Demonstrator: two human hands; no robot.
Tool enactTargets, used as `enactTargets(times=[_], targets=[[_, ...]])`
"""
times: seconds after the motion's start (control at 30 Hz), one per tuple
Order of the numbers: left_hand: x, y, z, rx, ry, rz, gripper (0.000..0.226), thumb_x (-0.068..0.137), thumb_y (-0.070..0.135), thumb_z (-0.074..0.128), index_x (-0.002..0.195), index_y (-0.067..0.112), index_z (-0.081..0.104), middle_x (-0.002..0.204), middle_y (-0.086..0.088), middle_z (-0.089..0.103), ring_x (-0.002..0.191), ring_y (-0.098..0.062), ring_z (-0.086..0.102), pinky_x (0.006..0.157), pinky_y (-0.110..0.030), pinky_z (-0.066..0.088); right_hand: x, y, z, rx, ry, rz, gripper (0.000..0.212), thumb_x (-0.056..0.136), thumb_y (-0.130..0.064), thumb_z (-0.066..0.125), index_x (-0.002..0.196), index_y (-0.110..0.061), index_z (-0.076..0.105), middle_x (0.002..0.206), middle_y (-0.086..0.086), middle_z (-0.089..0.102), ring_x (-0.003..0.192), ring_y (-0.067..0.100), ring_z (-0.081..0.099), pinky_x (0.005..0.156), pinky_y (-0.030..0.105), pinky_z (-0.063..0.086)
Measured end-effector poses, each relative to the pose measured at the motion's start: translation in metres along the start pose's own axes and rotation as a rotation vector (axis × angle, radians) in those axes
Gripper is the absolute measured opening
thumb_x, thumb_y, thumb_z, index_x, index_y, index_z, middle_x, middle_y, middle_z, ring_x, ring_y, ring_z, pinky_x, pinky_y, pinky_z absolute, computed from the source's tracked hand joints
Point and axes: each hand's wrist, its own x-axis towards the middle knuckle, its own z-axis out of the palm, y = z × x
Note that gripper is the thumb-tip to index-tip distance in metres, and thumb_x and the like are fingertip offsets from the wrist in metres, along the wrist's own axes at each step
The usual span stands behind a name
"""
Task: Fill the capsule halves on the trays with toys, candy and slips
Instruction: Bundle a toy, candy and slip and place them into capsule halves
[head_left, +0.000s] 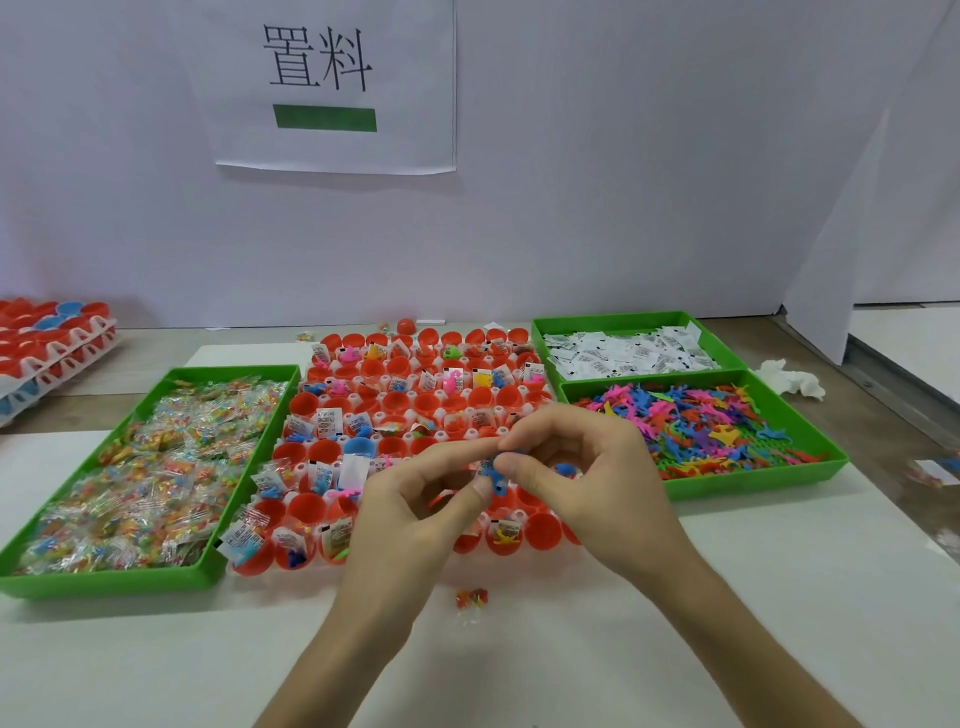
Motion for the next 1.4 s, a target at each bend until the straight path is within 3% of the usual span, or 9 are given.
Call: enactTargets(times=[0.1, 0.27, 0.4, 0.63, 0.77, 0.9, 1.1, 1.27, 1.4], targets=[[0.000, -0.001, 0.000, -0.008, -0.006, -0.003, 0.032, 0.083, 0.015, 0.076, 0.098, 0.043, 0.077, 0.094, 0.011, 0.078, 0.091, -0.010, 0.072, 0.070, -0.013, 0.055, 0.000, 0.000, 0.003, 0.005, 0.024, 0.014, 0.011, 0.083, -0.017, 0.080, 0.087, -0.025, 0.073, 0.083, -0.011, 0.071, 0.081, 0.013, 0.070, 0.069, 0.022, 0.057], [-0.001, -0.004, 0.001, -0.009, 0.026, 0.003, 0.036, 0.084, 0.007, 0.076, 0.098, 0.041, 0.079, 0.088, 0.003, 0.077, 0.079, -0.017, 0.070, 0.066, -0.024, 0.059, 0.001, 0.001, 0.004, 0.025, -0.010, 0.054, 0.018, 0.081, -0.016, 0.082, 0.086, -0.027, 0.069, 0.088, -0.009, 0.072, 0.083, 0.012, 0.070, 0.070, 0.020, 0.055], [-0.001, -0.005, 0.001, -0.052, 0.038, -0.001, 0.033, 0.076, 0.016, 0.078, 0.105, 0.030, 0.074, 0.092, 0.006, 0.077, 0.083, -0.010, 0.072, 0.069, -0.018, 0.056, 0.001, 0.000, 0.002, 0.040, -0.061, 0.069, 0.016, 0.083, -0.015, 0.080, 0.096, -0.022, 0.074, 0.089, -0.010, 0.075, 0.086, 0.012, 0.073, 0.075, 0.032, 0.061], [0.002, -0.008, -0.001, -0.126, 0.044, -0.022, 0.025, 0.072, 0.038, 0.070, 0.095, 0.032, 0.080, 0.094, 0.004, 0.078, 0.093, -0.014, 0.073, 0.074, -0.018, 0.057, 0.001, -0.003, -0.001, 0.050, -0.042, 0.032, 0.018, 0.083, -0.012, 0.080, 0.094, -0.026, 0.075, 0.088, -0.011, 0.075, 0.083, 0.011, 0.073, 0.072, 0.025, 0.060], [0.003, -0.008, -0.002, -0.131, 0.030, -0.025, 0.022, 0.075, 0.035, 0.068, 0.093, 0.036, 0.080, 0.094, 0.004, 0.078, 0.095, -0.015, 0.073, 0.076, -0.020, 0.058, 0.002, -0.002, -0.002, 0.077, -0.039, 0.052, 0.021, 0.082, -0.011, 0.081, 0.097, -0.025, 0.075, 0.091, -0.009, 0.075, 0.083, 0.014, 0.074, 0.073, 0.032, 0.062], [0.002, -0.005, -0.001, -0.089, 0.019, 0.014, 0.024, 0.072, 0.032, 0.072, 0.093, 0.035, 0.080, 0.092, 0.005, 0.078, 0.090, -0.013, 0.074, 0.073, -0.017, 0.056, 0.003, -0.002, -0.004, 0.068, -0.039, 0.033, 0.022, 0.082, -0.008, 0.080, 0.097, -0.024, 0.075, 0.092, -0.009, 0.075, 0.084, 0.014, 0.074, 0.075, 0.029, 0.061], [0.000, -0.006, -0.001, 0.022, 0.046, 0.106, 0.031, 0.078, 0.002, 0.078, 0.090, 0.030, 0.079, 0.091, 0.004, 0.075, 0.083, -0.015, 0.072, 0.072, -0.019, 0.057, 0.002, 0.000, -0.005, 0.046, -0.088, 0.042, 0.024, 0.083, -0.006, 0.079, 0.100, -0.023, 0.075, 0.092, -0.009, 0.075, 0.086, 0.011, 0.073, 0.075, 0.023, 0.059], [-0.001, -0.008, 0.002, 0.132, 0.027, 0.154, 0.035, 0.079, 0.001, 0.080, 0.094, 0.032, 0.074, 0.093, 0.010, 0.074, 0.087, -0.017, 0.072, 0.073, -0.025, 0.060, 0.004, -0.001, -0.015, -0.064, -0.188, 0.028, 0.017, 0.083, -0.005, 0.078, 0.091, -0.020, 0.078, 0.083, -0.011, 0.075, 0.080, 0.008, 0.073, 0.071, 0.021, 0.058], [-0.004, -0.007, 0.005, 0.090, 0.029, 0.197, 0.033, 0.083, 0.003, 0.077, 0.101, 0.030, 0.072, 0.099, 0.011, 0.074, 0.095, -0.014, 0.072, 0.075, -0.018, 0.057, 0.007, 0.000, -0.033, -0.159, -0.190, 0.009, 0.016, 0.082, -0.005, 0.078, 0.089, -0.019, 0.080, 0.080, -0.011, 0.076, 0.076, 0.006, 0.072, 0.069, 0.017, 0.055]])
